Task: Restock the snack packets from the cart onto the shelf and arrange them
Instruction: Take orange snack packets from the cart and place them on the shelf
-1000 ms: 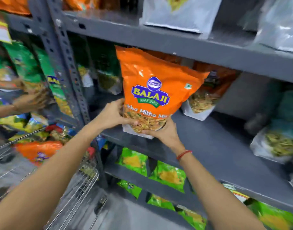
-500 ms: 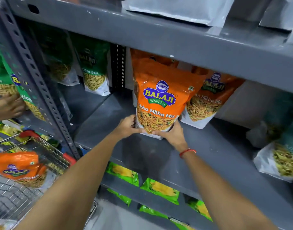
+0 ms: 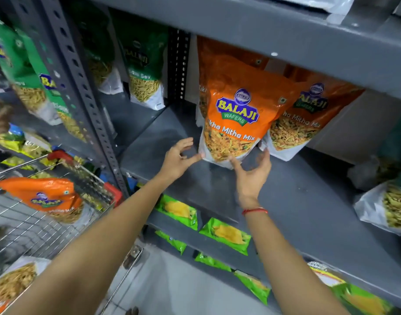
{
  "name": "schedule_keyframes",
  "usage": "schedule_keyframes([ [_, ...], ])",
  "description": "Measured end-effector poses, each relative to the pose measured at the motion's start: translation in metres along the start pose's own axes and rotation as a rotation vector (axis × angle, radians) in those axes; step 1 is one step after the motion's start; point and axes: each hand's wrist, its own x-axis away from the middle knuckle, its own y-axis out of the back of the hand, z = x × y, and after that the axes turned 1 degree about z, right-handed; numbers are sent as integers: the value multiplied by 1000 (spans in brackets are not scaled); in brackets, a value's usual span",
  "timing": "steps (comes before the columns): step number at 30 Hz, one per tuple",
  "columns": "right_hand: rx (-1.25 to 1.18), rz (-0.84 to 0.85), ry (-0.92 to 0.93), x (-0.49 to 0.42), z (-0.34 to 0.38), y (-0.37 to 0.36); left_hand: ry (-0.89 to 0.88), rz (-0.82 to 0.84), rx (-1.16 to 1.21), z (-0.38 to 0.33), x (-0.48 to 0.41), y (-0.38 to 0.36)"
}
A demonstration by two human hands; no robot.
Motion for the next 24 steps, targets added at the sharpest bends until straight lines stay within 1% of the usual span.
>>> schedule_keyframes([
  [1, -17, -68, 20, 18, 4, -3, -26, -38, 1, 2, 13, 9],
  [2, -42, -86, 55, 37, 7, -8, -39, -51, 2, 4, 27, 21],
  [3, -73, -61, 86, 57, 14, -17, -49, -55, 11, 6, 40, 35],
  [4, -105, -10, 104, 76, 20, -28, -58, -58, 1, 10, 53, 51],
  [6, -128, 149, 149, 110, 32, -58, -69, -103, -40, 21, 77, 88],
  [9, -82, 465, 193, 152, 44, -110, 5, -212, -53, 49, 108, 153],
  [11, -11, 664, 183, 176, 47, -146, 90, -279, -39, 76, 129, 201],
  [14, 160, 897, 164, 206, 38, -200, 266, -354, -21, 131, 162, 261],
  [17, 384, 1108, 42, 230, 14, -249, 487, -382, 6, 186, 194, 302],
  [18, 427, 1155, 7, 240, 2, -269, 569, -379, 11, 206, 203, 315],
  [21, 501, 1223, -113, 246, -31, -306, 697, -299, -17, 241, 212, 331],
  [24, 603, 1229, -147, 239, -56, -336, 750, -233, -132, 269, 197, 344],
])
